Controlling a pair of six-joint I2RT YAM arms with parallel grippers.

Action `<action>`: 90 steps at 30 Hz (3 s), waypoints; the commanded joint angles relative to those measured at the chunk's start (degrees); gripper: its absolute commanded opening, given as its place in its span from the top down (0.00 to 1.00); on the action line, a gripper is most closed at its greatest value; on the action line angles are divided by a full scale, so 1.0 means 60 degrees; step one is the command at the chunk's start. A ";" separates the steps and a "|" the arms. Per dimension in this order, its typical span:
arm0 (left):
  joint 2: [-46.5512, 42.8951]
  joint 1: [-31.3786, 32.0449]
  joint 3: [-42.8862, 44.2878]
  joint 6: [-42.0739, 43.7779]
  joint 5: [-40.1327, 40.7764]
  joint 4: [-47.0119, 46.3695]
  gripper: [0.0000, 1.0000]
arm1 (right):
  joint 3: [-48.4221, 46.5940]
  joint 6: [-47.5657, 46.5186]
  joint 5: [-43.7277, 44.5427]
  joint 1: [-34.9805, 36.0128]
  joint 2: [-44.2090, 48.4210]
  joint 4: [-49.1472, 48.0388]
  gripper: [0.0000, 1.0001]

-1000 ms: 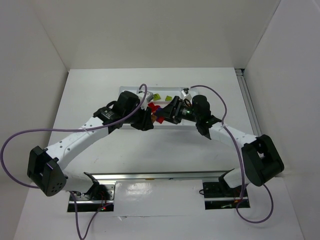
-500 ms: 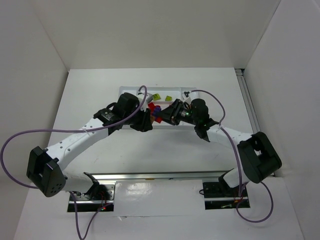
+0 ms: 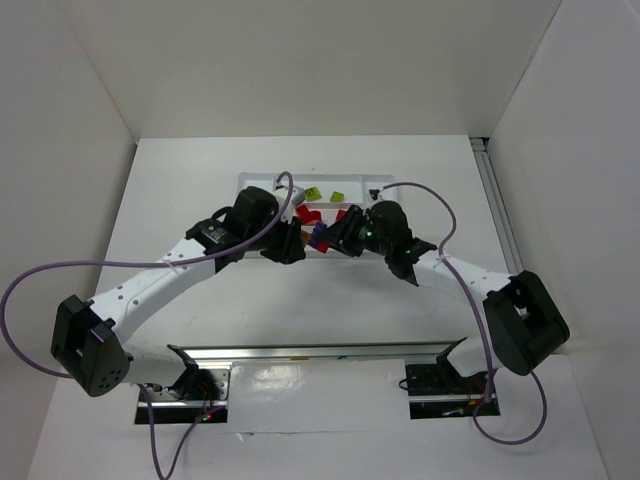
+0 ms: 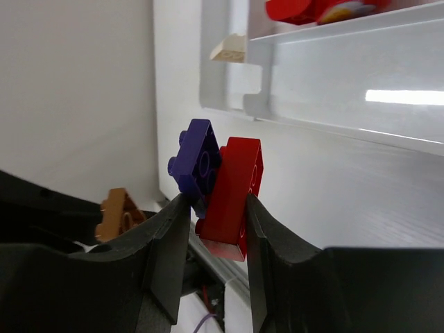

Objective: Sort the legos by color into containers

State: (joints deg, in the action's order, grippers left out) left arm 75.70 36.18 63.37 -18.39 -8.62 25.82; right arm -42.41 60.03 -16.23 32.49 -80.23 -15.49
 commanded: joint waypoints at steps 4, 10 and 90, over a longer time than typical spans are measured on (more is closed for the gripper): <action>0.0082 -0.0274 0.0321 -0.0230 0.0629 -0.0334 1.00 | -0.0386 -0.0892 0.1689 -0.0214 0.1238 0.1740 0.88; 0.2468 -0.0362 0.2604 -0.1343 0.2521 0.1422 1.00 | -0.0607 -0.2006 0.3582 -0.0711 0.2749 0.3706 0.88; 0.2237 -0.0669 0.2403 -0.0435 -0.6165 -0.1344 0.14 | 0.0461 -0.5057 -0.6156 -0.3921 0.4187 0.3639 0.85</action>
State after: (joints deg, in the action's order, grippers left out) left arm 91.39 31.46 77.84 -19.94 -42.02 23.09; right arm -40.47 28.10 -48.10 9.32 -54.85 13.54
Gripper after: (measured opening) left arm 0.871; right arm 0.412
